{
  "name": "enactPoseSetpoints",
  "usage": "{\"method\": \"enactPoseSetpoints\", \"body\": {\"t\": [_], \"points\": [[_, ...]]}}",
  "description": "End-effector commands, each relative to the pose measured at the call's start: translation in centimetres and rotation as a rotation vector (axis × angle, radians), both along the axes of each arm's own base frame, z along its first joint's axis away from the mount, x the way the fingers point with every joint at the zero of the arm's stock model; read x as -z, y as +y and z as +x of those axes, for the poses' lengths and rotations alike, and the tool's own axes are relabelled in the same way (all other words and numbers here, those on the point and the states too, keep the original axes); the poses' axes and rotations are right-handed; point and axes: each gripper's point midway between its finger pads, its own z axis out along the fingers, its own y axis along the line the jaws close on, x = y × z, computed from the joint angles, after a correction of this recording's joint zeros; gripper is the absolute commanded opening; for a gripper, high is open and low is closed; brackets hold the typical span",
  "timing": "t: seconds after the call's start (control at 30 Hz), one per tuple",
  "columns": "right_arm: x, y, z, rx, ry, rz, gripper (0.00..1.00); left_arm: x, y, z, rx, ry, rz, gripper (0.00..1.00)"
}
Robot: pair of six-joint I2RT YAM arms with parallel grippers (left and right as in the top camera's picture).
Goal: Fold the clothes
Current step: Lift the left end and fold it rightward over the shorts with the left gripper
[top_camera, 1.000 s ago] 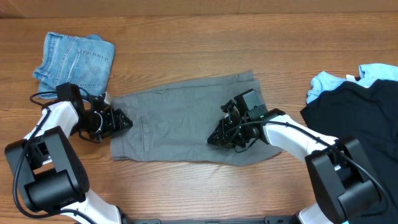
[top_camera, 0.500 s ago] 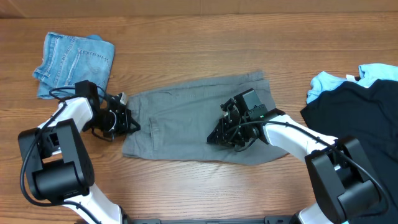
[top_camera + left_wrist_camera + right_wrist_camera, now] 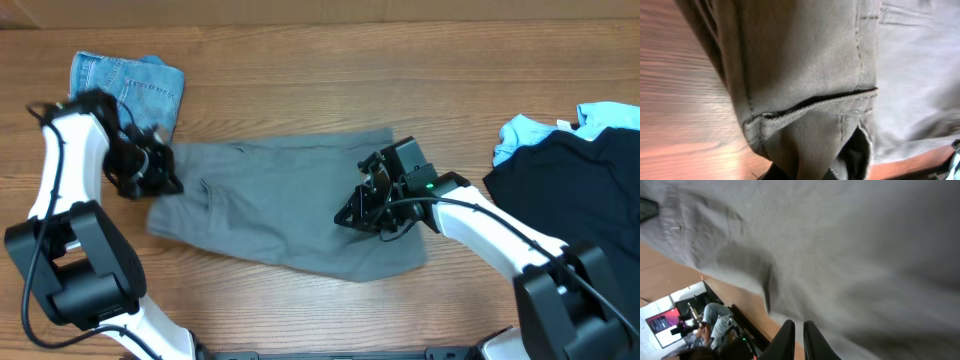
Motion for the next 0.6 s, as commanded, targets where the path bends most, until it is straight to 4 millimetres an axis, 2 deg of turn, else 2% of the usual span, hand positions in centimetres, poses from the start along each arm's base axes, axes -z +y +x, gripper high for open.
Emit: {"method": "enactPoseSetpoints", "body": {"t": [0.0,0.1,0.17,0.37,0.47,0.57], "points": [[-2.7,-0.7,1.7,0.039,-0.077,0.001,0.11,-5.6,0.9,2.0,-0.003,-0.130,0.081,0.04],[-2.6,-2.0,2.1,0.076,-0.063,-0.033,0.11,-7.8,-0.2,2.9,0.001,-0.165,0.085,0.04],[-2.3,-3.5,2.4,0.118,-0.031,-0.064,0.10,-8.8,-2.7,3.6,0.041,-0.194,0.064,0.04],[-1.8,-8.7,4.1,0.238,0.008,-0.113,0.09,-8.9,-10.1,4.6,0.155,-0.220,0.047,0.04],[-1.5,-10.7,4.4,0.282,0.023,-0.131,0.10,-9.0,-13.5,4.9,0.199,-0.242,0.048,0.04],[-1.1,-11.7,4.4,0.288,0.018,-0.169,0.10,-8.5,-15.9,5.2,0.208,-0.254,0.092,0.04]]}}
